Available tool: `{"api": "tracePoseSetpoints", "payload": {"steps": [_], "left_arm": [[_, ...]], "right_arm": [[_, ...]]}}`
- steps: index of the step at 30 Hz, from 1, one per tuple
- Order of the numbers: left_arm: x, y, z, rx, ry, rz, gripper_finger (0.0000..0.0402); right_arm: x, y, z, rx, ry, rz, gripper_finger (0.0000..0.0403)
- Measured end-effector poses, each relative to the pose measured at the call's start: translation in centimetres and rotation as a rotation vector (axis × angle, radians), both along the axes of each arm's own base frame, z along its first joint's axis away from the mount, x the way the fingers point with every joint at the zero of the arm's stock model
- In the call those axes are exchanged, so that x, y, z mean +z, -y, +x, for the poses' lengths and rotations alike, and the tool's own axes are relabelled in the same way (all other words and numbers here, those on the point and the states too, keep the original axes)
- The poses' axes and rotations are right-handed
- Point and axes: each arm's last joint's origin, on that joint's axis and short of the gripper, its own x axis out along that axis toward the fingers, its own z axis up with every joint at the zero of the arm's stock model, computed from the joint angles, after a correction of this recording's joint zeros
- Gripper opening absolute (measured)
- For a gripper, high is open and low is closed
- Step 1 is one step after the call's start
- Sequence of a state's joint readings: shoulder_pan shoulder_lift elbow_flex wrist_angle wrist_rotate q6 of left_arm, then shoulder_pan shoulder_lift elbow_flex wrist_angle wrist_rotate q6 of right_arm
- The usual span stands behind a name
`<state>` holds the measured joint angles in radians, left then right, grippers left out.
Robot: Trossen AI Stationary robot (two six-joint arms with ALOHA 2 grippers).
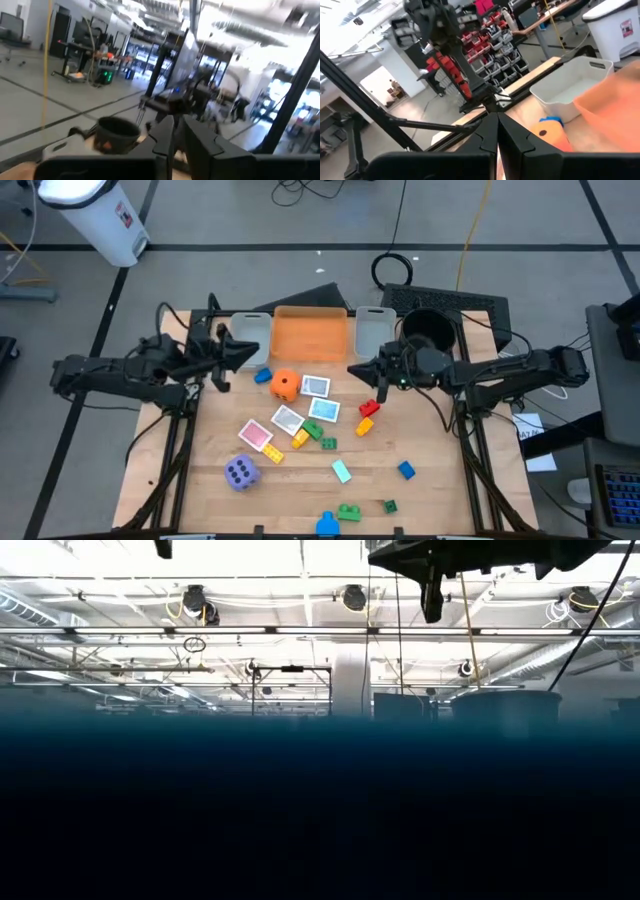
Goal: Pick & Place Toys
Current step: Put the green game piece into the right gray bin
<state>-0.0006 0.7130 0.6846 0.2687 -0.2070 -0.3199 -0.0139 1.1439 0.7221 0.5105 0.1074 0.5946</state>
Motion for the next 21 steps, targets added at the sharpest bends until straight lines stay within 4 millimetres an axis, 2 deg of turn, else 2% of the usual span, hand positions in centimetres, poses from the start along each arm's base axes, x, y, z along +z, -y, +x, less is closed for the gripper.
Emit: {"api": "tracePoseSetpoints", "payload": {"steps": [6, 15, 18, 21], "left_arm": [[-0.1, 0.0, 1.3, -0.038, 0.058, -0.146, 0.0047], [-1.0, 0.0, 2.7, -0.033, 0.000, -0.167, 0.0047], [-1.4, 0.0, 3.2, -0.035, -0.019, -0.177, 0.0047], [-1.8, 0.0, 3.7, -0.030, -0.041, -0.177, 0.0047]], "right_arm": [[0.0, 0.0, 0.0, 0.003, 0.004, 0.026, 0.0000], [1.5, 0.1, -0.1, 0.000, 0.156, 0.014, 0.0002], [1.7, 0.3, -0.2, -0.005, 0.182, -0.004, 0.0021], [1.7, 0.5, -0.2, 0.027, 0.181, -0.015, 0.0065]]}}
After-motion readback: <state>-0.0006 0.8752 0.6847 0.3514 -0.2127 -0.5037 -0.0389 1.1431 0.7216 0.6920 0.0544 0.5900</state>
